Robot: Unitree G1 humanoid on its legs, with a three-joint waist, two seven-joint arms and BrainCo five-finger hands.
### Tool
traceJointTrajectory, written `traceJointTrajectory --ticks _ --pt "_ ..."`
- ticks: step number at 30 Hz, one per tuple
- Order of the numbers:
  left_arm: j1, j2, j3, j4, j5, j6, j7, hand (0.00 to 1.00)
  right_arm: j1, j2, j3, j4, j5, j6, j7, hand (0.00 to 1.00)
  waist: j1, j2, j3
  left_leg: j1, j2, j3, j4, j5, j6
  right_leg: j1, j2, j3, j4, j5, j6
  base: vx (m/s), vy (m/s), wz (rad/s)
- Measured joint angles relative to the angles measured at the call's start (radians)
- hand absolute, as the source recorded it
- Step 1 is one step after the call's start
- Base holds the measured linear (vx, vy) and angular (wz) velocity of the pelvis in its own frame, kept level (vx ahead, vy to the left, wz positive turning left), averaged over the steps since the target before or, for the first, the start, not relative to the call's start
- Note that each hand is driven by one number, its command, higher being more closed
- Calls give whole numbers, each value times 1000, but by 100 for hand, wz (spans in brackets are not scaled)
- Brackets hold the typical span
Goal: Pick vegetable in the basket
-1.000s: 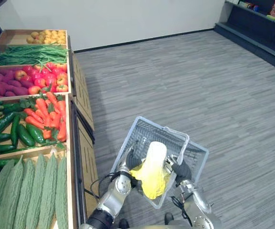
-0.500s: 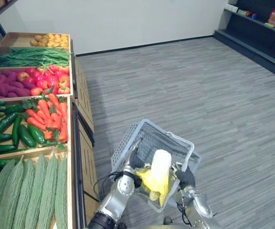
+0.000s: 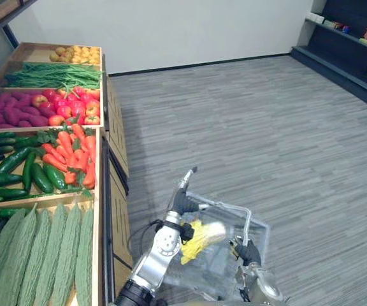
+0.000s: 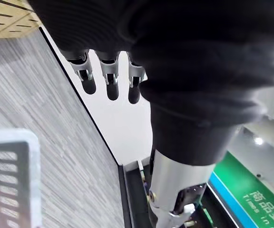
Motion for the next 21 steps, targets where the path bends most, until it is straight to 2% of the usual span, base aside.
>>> traceJointTrajectory --ticks 8,14,19,20,21 --pt "31 -1 18 -148 -65 -16 -2 0 -1 -34 -108 0 16 -13 -19 100 -3 3 -2 -8 4 3 0 0 0 -5 1 7 4 0 0 0 0 0" --pt "180 -22 172 -196 -137 -35 -1 0 3 -37 -181 0 4 -14 -23 100 3 11 -5 -5 5 5 -1 -1 0 -5 4 9 8 0 0 -21 -4 0" --pt "329 -34 280 -239 -205 -39 0 0 16 -52 -232 1 -91 -14 -24 100 40 16 -2 -12 -1 -1 -1 -5 -4 -30 0 -5 42 -38 13 -69 12 11" --pt "361 -62 314 -263 -223 -42 0 0 15 -49 -245 4 -152 -14 -32 100 55 3 4 -32 -6 -4 7 -8 -1 -47 -7 -21 52 -53 20 17 19 23" --pt "361 -69 327 -264 -223 -42 2 0 14 -49 -254 4 -168 -13 -42 100 55 0 5 -43 -5 -9 8 -8 -1 -64 -11 -27 69 -63 23 49 14 22"
